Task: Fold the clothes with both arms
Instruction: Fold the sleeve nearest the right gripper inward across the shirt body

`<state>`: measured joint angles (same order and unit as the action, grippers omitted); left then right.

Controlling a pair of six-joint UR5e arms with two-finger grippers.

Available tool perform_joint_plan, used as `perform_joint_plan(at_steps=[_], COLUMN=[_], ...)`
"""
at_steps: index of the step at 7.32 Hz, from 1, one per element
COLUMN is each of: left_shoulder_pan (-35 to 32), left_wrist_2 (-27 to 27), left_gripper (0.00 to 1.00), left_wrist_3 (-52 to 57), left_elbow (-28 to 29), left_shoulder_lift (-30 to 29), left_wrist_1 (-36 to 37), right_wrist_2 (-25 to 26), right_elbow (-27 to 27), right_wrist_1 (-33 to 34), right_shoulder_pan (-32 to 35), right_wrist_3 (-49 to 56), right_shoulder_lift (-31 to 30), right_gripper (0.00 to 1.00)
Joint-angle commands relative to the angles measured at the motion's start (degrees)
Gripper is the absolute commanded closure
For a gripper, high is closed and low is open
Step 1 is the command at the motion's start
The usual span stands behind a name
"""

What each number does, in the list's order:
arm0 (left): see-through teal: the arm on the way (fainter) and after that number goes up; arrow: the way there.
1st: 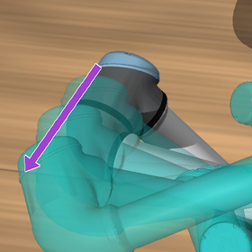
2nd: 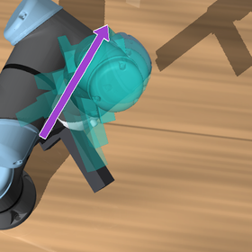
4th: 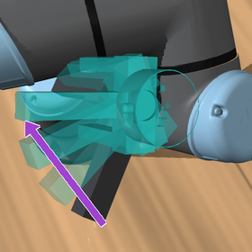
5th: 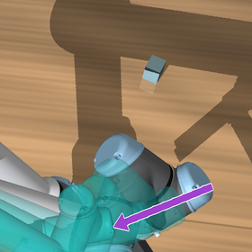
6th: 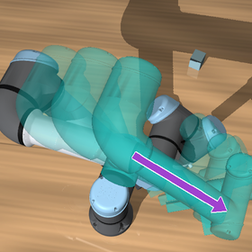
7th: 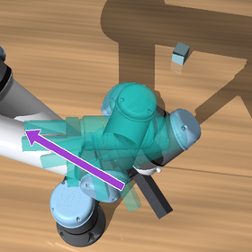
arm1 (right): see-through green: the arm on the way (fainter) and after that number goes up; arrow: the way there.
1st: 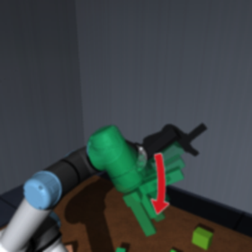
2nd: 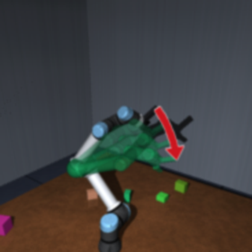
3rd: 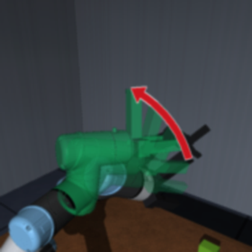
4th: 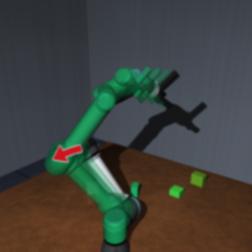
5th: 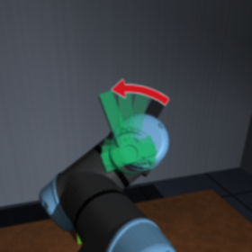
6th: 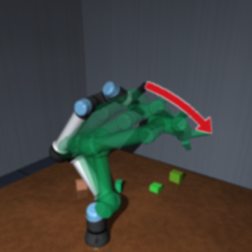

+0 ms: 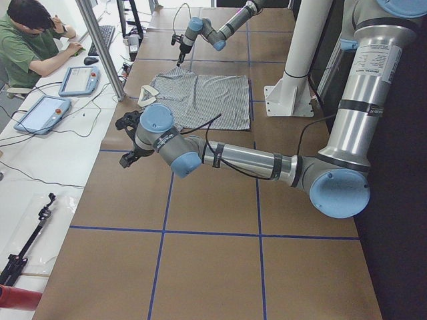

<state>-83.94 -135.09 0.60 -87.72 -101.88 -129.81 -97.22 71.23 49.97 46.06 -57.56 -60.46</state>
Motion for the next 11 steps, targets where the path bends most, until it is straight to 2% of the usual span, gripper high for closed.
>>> perform_joint_plan(at_steps=[1, 2, 4, 6, 7, 9, 11], left_shoulder_pan=[0.0, 0.0, 0.0, 0.09, 0.09, 0.0, 0.0], left_wrist_2=[0.0, 0.0, 0.0, 0.0, 0.0, 0.09, 0.0], left_gripper=[0.0, 0.0, 0.0, 0.0, 0.0, 0.0, 0.0], left_wrist_3=[0.02, 0.02, 0.02, 0.02, 0.02, 0.02, 0.02], left_elbow=[0.09, 0.18, 0.18, 0.18, 0.26, 0.27, 0.35], left_shoulder_lift=[0.1, 0.19, 0.19, 0.28, 0.28, 0.28, 0.45], left_wrist_1=[0.0, 0.0, 0.0, 0.0, 0.0, 0.09, 0.09], right_wrist_2=[0.45, 0.45, 1.67, 6.05, 8.43, 13.26, 15.99], right_elbow=[0.57, 1.97, 3.47, 3.04, 2.25, -6.05, -7.77], right_wrist_1=[4.48, 10.09, 16.27, 26.1, 27.45, 27.46, 27.28], right_shoulder_pan=[0.0, 0.0, -0.09, -3.93, -5.78, -8.34, -10.45], right_wrist_3=[0.0, -0.44, -2.28, -11.12, -15.08, -20.55, -21.54], right_shoulder_lift=[2.96, 5.07, 8.93, 17.7, 20.62, 27.9, 29.08], right_gripper=[1.0, 1.0, 1.0, 1.0, 1.0, 1.0, 1.0])
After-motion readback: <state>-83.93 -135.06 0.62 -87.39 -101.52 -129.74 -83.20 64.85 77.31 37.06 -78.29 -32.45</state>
